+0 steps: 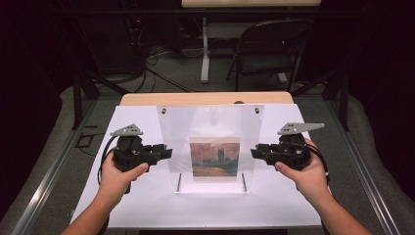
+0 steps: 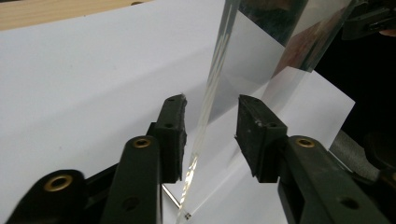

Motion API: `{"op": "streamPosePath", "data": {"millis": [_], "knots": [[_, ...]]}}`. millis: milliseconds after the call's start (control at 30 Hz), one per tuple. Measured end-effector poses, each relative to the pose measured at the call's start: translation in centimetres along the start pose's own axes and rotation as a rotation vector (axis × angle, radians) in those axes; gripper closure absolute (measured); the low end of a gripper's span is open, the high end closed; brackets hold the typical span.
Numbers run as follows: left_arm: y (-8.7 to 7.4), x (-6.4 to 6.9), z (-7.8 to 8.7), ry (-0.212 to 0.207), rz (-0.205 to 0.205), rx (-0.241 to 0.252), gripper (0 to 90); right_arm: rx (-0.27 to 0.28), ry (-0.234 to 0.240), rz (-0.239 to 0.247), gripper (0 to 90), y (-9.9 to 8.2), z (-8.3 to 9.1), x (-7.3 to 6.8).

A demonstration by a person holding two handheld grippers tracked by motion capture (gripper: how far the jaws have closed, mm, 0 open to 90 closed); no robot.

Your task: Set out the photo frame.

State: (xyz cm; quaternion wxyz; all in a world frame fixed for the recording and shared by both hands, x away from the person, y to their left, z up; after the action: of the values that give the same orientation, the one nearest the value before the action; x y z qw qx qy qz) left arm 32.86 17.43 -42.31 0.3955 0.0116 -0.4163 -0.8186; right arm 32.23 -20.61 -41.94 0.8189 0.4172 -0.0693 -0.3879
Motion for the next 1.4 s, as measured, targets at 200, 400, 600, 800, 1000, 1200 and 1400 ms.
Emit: {"op": "streamPosePath", "data": {"millis": [200,400,600,800,1000,1200,1400], "knots": [[-0.4,-0.5,0.4,0.005,0.013,0.011,50.7,0.009,-0.015,-0.002,57.5,-0.4,0.1,0.4],[-1.2,-0.9,1.2,0.034,0.019,0.041,43.5,0.033,-0.048,-0.006,46.1,-1.3,0.7,0.8],[-2.7,-1.6,1.6,0.086,0.019,0.057,42.4,0.065,-0.071,-0.027,42.4,-2.6,0.9,1.4],[-4.9,-2.8,1.1,0.136,0.035,0.068,42.4,0.077,-0.116,-0.059,42.2,-4.9,0.5,2.3],[-7.8,-4.7,0.6,0.159,0.114,0.115,42.4,0.043,-0.16,-0.104,42.3,-7.9,-0.9,2.9],[-11.1,-7.0,-0.8,0.213,0.205,0.129,42.4,0.026,-0.192,-0.115,42.3,-9.7,-2.2,3.1],[-12.4,-7.9,-1.8,0.308,0.169,0.085,41.0,0.046,-0.195,-0.136,38.2,-11.3,-3.4,3.5]]}}
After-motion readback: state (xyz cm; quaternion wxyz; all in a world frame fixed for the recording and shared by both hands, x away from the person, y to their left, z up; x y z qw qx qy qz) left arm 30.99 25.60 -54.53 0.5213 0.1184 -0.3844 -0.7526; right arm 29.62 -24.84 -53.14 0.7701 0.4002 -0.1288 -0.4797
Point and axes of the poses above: each handheld gripper's, and its own axes: z roughly backward along the jaws, y roughly out of its top, x roughly to its right, the point moved 3 cm from there along -z, roughly forward along the jaws, and after that the axes turned 7 degrees about -x, right-handed, at the moved point
